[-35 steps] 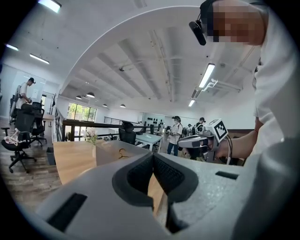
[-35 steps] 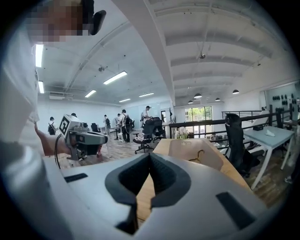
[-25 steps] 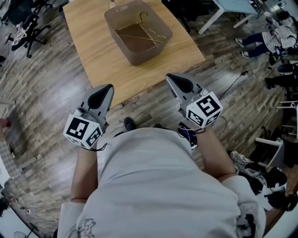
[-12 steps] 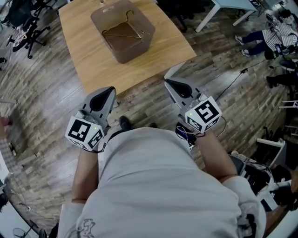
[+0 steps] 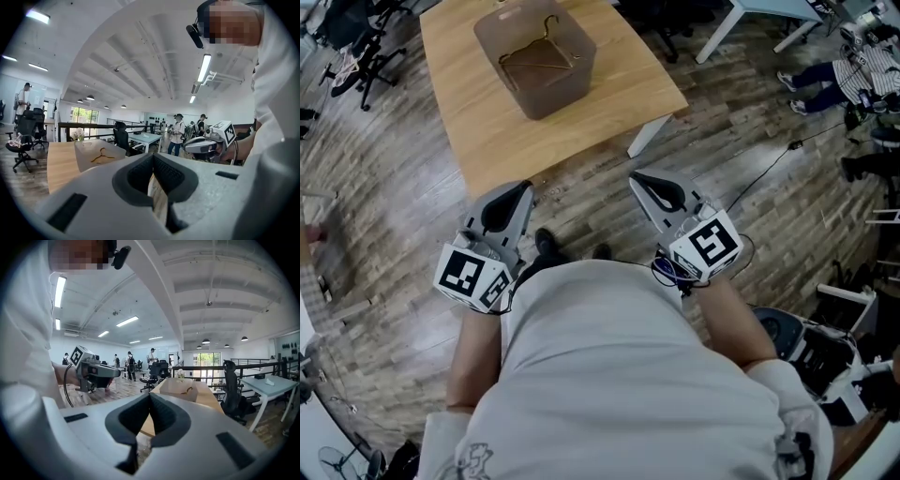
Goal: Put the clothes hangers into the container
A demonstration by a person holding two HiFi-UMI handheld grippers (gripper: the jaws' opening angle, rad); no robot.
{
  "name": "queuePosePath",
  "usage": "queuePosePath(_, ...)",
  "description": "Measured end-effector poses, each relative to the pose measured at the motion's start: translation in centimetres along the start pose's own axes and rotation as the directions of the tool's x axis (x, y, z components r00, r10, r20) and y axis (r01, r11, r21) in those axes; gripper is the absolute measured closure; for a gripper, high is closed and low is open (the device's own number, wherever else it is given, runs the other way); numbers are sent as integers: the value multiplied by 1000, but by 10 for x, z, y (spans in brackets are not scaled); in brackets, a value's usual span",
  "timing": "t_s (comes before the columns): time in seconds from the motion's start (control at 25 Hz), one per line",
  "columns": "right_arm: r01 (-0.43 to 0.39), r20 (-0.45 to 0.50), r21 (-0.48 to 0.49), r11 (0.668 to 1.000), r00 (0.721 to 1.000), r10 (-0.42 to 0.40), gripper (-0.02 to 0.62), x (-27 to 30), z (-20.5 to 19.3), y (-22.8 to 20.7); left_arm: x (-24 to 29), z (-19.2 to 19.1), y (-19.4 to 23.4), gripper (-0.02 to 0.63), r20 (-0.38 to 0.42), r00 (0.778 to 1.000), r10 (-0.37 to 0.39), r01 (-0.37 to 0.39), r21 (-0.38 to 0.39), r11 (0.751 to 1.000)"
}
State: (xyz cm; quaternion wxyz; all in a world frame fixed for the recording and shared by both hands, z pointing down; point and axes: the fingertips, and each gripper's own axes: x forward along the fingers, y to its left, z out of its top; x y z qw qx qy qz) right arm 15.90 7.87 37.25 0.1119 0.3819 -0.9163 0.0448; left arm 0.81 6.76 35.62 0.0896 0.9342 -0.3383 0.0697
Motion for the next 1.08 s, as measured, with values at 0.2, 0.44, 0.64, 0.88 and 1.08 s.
queuePosePath(0.2, 3, 13, -4, 1000, 1000, -3, 591, -17, -4, 4, -4, -3, -16, 600, 8, 1000, 12, -12, -11, 1000)
queuePosePath(0.44, -1, 12, -2, 1000, 1000, 1, 591, -26, -8, 4, -4, -4, -24, 600, 12, 1000, 21, -21, -13, 1000)
queuePosePath(0.64, -10, 6, 2, 1000, 1000, 10, 591, -26, -9, 2, 1, -5, -26, 600, 10, 1000, 22, -22, -17, 1000)
queuePosePath(0.88, -13, 10, 2, 1000, 1000, 13, 591, -27, -11, -3, 6, -7, -29, 600, 3, 1000, 18, -18, -20, 1000)
queuePosePath(1.08, -18, 1, 3, 1000, 1000, 18, 591, -26, -12, -6, 10, -5, -30, 600, 8, 1000, 17, -17, -25, 1000)
